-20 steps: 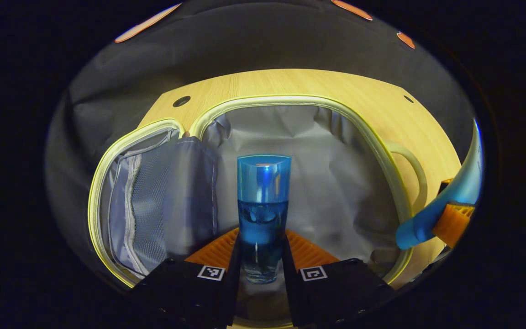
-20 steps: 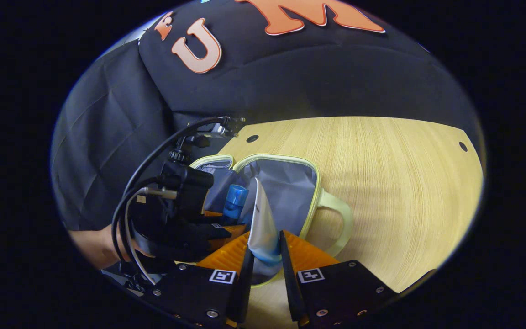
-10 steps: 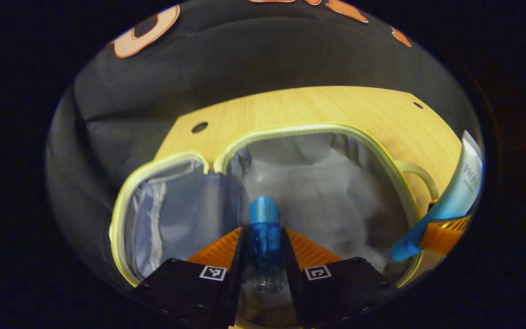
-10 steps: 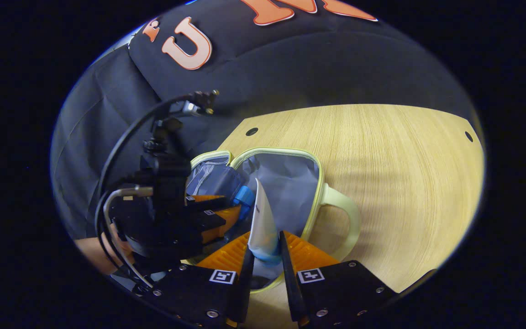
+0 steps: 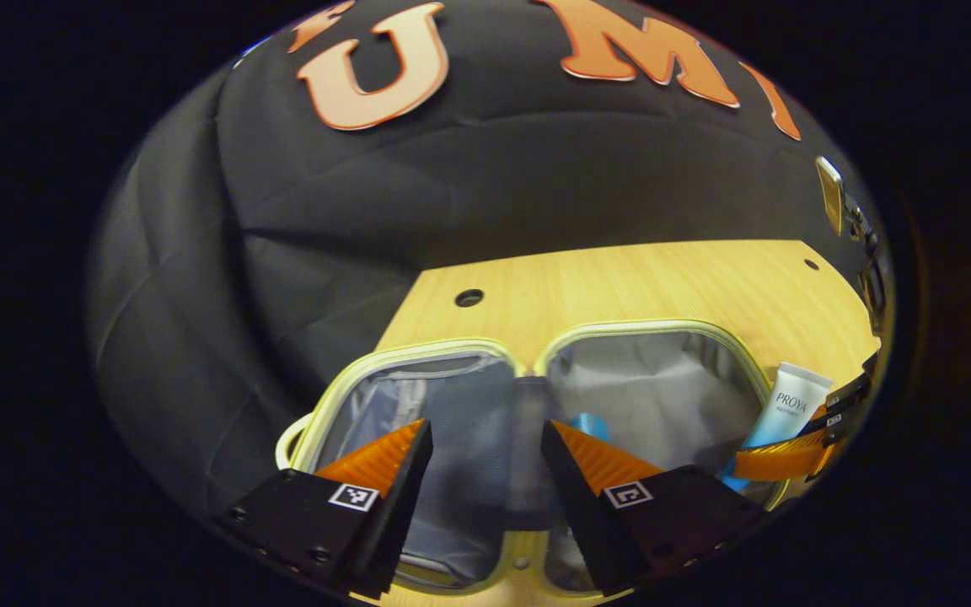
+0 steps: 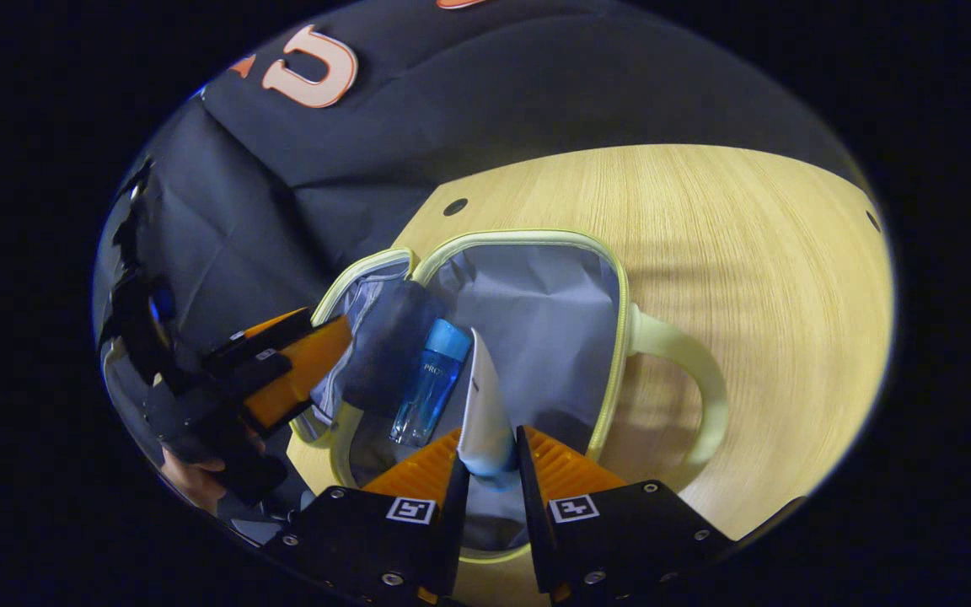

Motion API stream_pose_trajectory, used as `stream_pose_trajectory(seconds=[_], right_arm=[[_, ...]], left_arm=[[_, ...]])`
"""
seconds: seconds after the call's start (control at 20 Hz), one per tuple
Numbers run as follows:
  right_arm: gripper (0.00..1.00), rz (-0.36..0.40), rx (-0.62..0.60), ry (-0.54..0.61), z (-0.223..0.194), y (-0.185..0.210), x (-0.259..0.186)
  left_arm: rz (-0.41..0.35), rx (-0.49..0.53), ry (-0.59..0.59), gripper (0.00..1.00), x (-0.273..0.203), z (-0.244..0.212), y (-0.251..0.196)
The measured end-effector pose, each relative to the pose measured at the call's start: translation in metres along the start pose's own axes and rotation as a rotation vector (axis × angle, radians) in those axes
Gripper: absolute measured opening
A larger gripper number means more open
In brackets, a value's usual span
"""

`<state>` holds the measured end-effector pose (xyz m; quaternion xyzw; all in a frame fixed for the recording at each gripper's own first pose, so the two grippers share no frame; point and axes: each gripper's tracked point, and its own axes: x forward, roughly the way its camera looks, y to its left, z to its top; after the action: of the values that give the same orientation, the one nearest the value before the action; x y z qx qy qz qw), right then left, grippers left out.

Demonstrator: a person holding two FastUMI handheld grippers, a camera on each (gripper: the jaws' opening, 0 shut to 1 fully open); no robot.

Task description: First open the suitcase, pack the skin care products into it, and then close the suitcase.

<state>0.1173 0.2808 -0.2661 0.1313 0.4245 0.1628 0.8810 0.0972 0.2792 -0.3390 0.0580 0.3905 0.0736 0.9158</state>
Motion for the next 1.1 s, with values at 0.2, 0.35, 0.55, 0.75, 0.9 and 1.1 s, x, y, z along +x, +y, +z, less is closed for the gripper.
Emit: stream_pose_trajectory(seconds=[0.2, 0.35, 0.55, 0.75, 0.9, 1.1], right_arm=[[0.35, -0.073, 0.089, 0.038, 0.001, -0.003, 0.021], [0.30, -0.141, 0.191, 0.110, -0.003, -0.006, 0.029], [0.41, -0.163, 0.214, 0.091, 0.003, -0.008, 0.024], [0.62, -0.195, 0.199, -0.022, 0.024, -0.007, 0.011], [0.74, -0.242, 0.160, -0.147, 0.047, -0.015, -0.021], [0.86, -0.299, 0.116, -0.337, 0.076, -0.019, -0.084]], left_arm=[[0.077, -0.078, 0.019, 0.83, -0.011, -0.019, 0.050], [0.115, -0.115, 0.032, 0.83, -0.013, -0.033, 0.079], [0.165, -0.166, 0.031, 0.83, -0.011, -0.043, 0.107], [0.188, -0.226, 0.015, 0.87, -0.008, -0.052, 0.146], [0.161, -0.275, 0.011, 0.91, -0.005, -0.054, 0.159], [0.137, -0.335, 0.013, 0.94, 0.009, -0.062, 0.176]])
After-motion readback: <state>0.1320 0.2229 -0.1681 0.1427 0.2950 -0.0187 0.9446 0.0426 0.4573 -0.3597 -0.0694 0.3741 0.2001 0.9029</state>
